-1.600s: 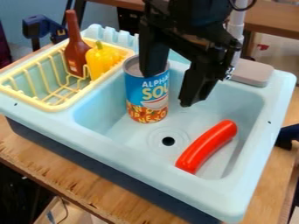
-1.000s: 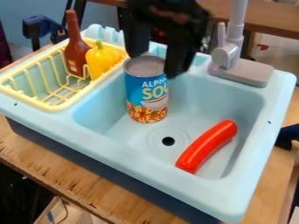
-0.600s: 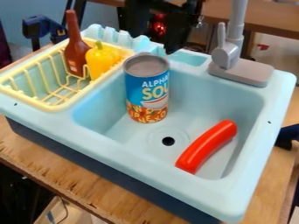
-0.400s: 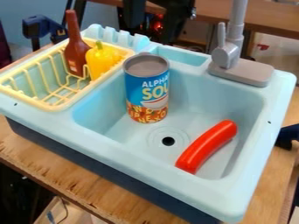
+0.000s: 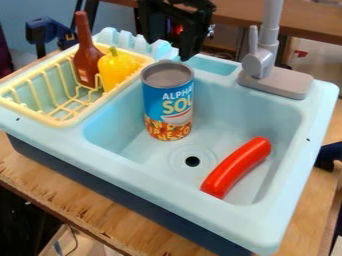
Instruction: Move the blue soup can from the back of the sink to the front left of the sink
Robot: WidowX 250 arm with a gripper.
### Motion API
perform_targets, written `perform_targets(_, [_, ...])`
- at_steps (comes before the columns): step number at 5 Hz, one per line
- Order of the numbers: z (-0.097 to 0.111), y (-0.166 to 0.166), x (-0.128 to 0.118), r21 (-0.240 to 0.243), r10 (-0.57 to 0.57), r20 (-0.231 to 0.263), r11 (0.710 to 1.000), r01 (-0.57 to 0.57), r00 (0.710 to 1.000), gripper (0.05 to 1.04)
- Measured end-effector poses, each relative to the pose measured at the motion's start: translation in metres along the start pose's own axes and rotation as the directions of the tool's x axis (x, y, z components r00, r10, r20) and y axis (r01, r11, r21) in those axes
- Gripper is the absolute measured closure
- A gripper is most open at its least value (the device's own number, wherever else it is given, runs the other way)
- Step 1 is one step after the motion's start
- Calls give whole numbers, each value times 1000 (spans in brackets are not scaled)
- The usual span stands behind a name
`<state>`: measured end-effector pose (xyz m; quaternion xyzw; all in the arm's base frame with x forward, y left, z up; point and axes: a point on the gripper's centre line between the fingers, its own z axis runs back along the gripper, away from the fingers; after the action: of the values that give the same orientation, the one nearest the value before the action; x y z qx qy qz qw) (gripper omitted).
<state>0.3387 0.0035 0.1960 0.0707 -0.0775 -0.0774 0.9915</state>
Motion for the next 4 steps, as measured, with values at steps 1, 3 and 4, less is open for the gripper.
perform_targets(1, [-6, 9, 1, -45, 6, 69, 999, -3, 998, 82])
perform_targets(3, [-7, 19, 14, -121, 57, 179, 992, -36, 982, 82])
perform_targets(4, [-7, 18, 22, -149, 60, 236, 989, -25, 970, 82])
